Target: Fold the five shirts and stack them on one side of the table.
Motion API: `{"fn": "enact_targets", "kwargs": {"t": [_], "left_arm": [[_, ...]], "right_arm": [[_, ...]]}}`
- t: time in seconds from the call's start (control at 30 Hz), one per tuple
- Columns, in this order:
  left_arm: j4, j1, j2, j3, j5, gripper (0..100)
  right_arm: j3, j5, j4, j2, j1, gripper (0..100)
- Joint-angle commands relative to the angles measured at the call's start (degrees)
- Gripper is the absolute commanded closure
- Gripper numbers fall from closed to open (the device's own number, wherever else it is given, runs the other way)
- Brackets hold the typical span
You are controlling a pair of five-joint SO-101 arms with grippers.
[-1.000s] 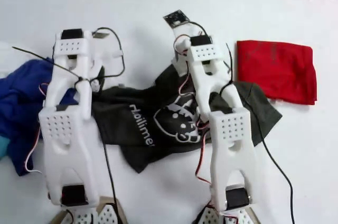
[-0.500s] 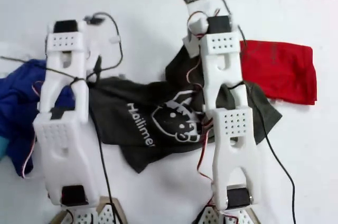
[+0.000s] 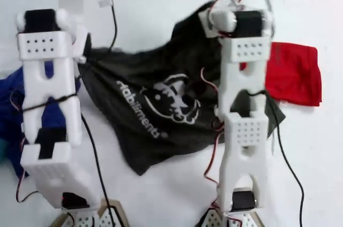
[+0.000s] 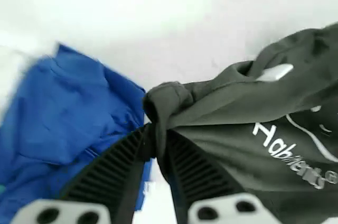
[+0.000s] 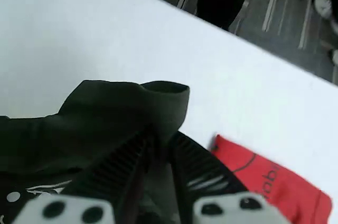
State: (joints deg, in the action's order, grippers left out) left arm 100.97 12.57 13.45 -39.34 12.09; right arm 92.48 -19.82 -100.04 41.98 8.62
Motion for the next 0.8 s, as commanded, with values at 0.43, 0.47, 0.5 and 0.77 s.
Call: {"fn": "enact_targets", "kwargs": {"t": [0.43, 0.47, 0.5, 0.77], "left_arm": [[0.6, -0.1, -13.9, -23.8, 4.7, 97], [0.6, -0.1, -14.8, -23.8, 4.5, 97], [0.6, -0.1, -15.7, -23.5, 4.5, 97], [1.1, 1.7, -23.2, -23.4, 4.1, 97]], "right_arm": [[2.3, -0.1, -0.7, -34.0, -4.5, 98.1], [2.3, -0.1, -0.6, -34.9, -4.5, 98.1], [2.2, -0.1, -0.6, -35.8, -4.6, 98.1], [2.1, 0.2, -0.6, -45.2, -6.5, 98.1]]}}
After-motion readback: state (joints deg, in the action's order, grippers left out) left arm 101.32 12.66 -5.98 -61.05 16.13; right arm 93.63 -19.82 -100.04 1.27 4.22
